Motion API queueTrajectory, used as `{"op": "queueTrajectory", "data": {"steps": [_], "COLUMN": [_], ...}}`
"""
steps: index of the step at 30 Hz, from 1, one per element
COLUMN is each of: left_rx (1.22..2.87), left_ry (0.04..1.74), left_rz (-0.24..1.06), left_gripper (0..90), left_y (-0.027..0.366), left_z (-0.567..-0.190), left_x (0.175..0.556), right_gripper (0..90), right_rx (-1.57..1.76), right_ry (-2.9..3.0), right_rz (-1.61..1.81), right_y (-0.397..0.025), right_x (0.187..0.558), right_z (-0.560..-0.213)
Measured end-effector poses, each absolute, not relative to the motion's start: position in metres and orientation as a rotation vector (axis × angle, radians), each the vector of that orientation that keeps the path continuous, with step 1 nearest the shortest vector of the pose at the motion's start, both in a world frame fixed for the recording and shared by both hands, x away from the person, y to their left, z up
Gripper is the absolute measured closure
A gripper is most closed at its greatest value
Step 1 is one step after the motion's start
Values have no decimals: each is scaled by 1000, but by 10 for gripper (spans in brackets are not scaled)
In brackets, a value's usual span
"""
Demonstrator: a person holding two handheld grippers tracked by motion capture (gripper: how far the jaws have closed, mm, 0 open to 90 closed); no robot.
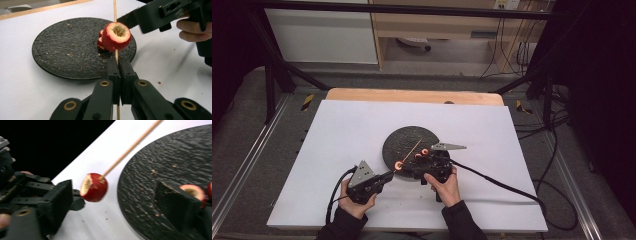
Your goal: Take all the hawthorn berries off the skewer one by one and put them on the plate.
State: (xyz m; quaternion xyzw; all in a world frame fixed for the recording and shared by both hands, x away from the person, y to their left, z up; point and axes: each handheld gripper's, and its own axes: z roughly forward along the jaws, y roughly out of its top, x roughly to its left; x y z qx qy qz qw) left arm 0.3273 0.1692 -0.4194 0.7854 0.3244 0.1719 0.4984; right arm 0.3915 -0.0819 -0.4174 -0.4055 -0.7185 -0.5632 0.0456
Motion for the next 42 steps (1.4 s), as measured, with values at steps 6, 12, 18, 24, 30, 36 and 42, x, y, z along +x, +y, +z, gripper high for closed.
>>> {"op": "queueTrajectory", "data": {"steps": [6, 12, 18, 24, 30, 36, 42], "left_rx": [1907, 1913, 1919, 1920, 1911, 1897, 1888], "left_ry": [775, 767, 758, 758, 758, 753, 749], "left_rz": [413, 407, 411, 410, 416, 419, 421], "left_gripper": [881, 881, 881, 881, 881, 881, 882], "left_y": [165, 162, 159, 159, 160, 163, 164], "left_z": [-421, -421, -422, -423, -422, -419, -416], "left_x": [327, 326, 325, 325, 324, 322, 321], "right_gripper": [341, 459, 551, 624, 630, 632, 633], "right_rx": [-1230, -1217, -1209, -1196, -1217, -1233, -1242], "right_ry": [-2136, -2089, -2066, -2042, -2028, -2025, -2035], "right_rz": [-1727, -1717, -1693, -1672, -1702, -1735, -1761], "right_y": [-78, -76, -75, -75, -77, -83, -90], "right_x": [391, 390, 390, 390, 391, 395, 399], "right_z": [-422, -424, -427, -426, -422, -412, -402]}}
